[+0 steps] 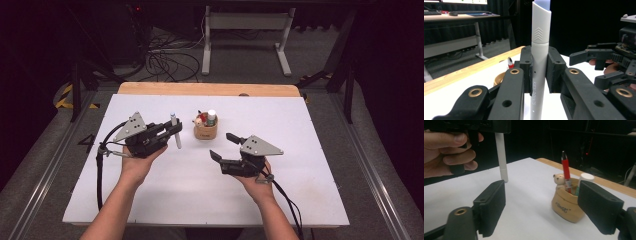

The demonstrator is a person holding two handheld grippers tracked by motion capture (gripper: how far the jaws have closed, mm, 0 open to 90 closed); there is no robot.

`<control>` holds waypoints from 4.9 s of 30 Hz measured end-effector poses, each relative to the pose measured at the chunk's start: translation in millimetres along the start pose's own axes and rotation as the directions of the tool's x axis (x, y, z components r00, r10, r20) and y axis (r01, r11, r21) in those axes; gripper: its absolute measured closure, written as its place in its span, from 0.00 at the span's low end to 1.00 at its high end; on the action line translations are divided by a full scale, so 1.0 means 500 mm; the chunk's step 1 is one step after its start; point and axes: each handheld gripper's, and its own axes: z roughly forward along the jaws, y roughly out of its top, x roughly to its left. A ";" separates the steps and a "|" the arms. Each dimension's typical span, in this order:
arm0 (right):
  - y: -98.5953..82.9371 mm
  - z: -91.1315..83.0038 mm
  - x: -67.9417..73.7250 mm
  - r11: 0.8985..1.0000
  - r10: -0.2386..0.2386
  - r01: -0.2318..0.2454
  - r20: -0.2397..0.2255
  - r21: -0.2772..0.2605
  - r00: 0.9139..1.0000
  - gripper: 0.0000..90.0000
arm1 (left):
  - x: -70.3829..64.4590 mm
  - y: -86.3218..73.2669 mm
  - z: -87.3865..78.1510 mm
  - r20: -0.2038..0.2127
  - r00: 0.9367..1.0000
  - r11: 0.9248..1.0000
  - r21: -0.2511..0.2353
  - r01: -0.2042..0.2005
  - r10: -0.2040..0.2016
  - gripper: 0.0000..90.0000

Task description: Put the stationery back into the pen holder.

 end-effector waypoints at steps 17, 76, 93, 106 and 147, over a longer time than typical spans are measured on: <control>0.009 -0.059 -0.045 0.999 0.015 -0.014 0.030 -0.035 0.999 0.19 | 0.023 0.044 0.053 -0.030 1.000 0.998 -0.057 -0.008 0.007 0.87; 0.011 -0.121 -0.084 0.997 0.042 -0.037 0.068 -0.069 0.997 0.15 | 0.123 -0.027 0.246 -0.114 0.985 0.989 -0.087 0.122 -0.132 0.87; 0.011 -0.120 -0.084 0.997 0.040 -0.036 0.062 -0.062 0.997 0.15 | 0.130 -0.047 0.254 -0.106 0.982 0.987 -0.026 0.156 -0.158 0.86; 0.010 -0.119 -0.087 0.998 0.042 -0.038 0.062 -0.059 0.997 0.15 | 0.133 -0.047 0.247 -0.111 0.982 0.988 -0.009 0.151 -0.151 0.77; 0.004 -0.155 -0.118 0.997 0.046 -0.036 0.135 -0.072 0.990 0.14 | 0.101 -0.008 0.133 -0.127 0.989 0.997 0.020 0.079 -0.076 0.30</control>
